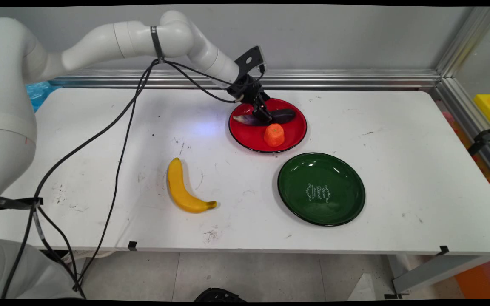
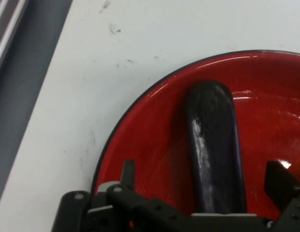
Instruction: Pick up the eggplant from the red plate
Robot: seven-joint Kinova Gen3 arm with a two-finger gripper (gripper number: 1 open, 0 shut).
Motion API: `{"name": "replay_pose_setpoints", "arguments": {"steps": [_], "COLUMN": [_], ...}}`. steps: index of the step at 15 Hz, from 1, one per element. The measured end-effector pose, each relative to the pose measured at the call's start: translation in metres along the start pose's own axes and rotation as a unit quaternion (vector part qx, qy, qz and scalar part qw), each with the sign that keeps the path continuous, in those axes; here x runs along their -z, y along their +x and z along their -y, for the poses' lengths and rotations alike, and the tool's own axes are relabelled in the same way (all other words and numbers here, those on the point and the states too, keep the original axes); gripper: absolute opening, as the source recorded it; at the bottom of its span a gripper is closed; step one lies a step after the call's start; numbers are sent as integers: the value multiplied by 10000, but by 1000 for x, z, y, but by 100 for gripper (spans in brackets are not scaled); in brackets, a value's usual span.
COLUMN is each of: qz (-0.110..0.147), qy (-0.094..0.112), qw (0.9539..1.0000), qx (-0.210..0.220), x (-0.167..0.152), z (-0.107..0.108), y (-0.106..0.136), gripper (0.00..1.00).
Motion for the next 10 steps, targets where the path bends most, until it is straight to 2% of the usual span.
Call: {"name": "replay_pose_setpoints", "arguments": {"steps": [4,5,10], "qz": [22,23,-8], "qy": [-29,-38,-87], "qw": [10000,10000,9999], "qx": [29,38,111], "x": [-9,-11,-14], "z": [1,1,1], "y": [-2,-2,-1], "gripper": [100,0,0]}}
